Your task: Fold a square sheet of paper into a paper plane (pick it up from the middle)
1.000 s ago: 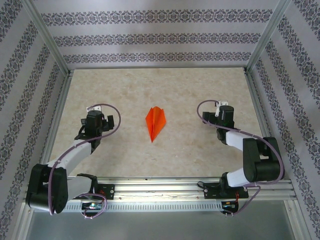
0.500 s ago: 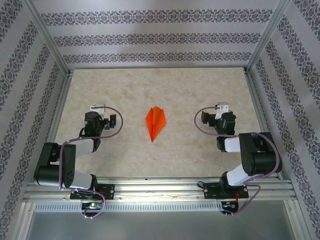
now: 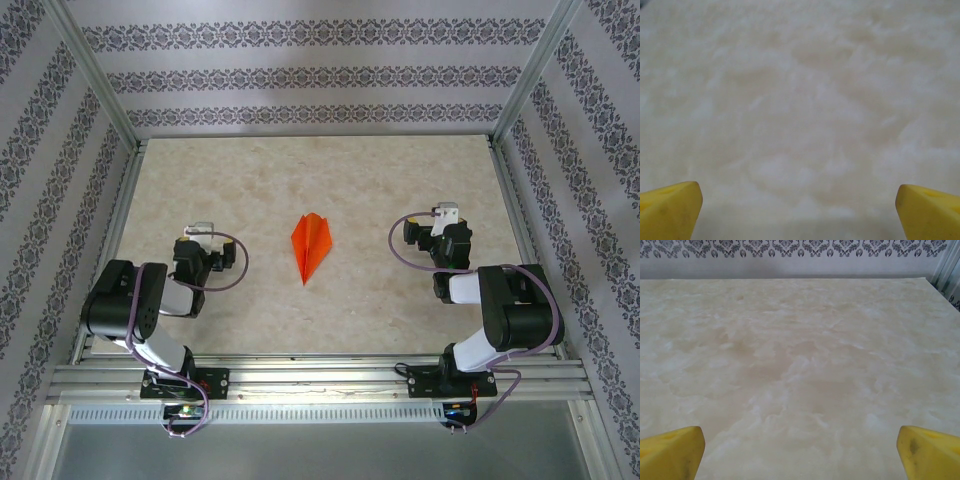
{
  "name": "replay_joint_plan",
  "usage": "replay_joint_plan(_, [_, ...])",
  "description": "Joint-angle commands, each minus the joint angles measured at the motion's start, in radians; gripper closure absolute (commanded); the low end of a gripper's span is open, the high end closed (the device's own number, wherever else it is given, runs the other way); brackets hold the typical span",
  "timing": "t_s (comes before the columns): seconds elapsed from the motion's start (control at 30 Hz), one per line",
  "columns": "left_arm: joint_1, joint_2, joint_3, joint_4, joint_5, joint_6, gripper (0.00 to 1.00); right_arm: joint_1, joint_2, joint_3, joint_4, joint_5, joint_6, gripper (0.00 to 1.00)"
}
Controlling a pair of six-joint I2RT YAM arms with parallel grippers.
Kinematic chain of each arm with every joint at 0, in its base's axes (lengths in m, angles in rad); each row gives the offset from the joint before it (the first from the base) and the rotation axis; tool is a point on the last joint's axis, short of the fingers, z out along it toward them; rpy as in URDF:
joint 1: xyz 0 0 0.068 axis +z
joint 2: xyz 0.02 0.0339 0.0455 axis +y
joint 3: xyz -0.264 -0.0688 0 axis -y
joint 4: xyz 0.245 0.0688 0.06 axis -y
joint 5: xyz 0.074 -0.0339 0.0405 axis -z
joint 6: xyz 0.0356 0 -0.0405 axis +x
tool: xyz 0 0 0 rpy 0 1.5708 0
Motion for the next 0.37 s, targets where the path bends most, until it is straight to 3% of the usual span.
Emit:
replay_joint_plan(0.0, [0.012,-0.007,0.114,-0.005,-0.115,-0.045,0.01,0.002,0.002,0.021,0.026,0.005,0.003,0.02])
replay_joint_plan(0.03, [0.01,-0.021,0.126,-0.056,-0.098,-0.045,0.01,0.002,0.002,0.021,0.026,0.005,0.003,0.02])
replay_joint_plan(0.33, [0.009,-0.011,0.111,-0.01,-0.101,-0.038,0.01,0.005,0.002,0.02,0.027,0.003,-0.004,0.02])
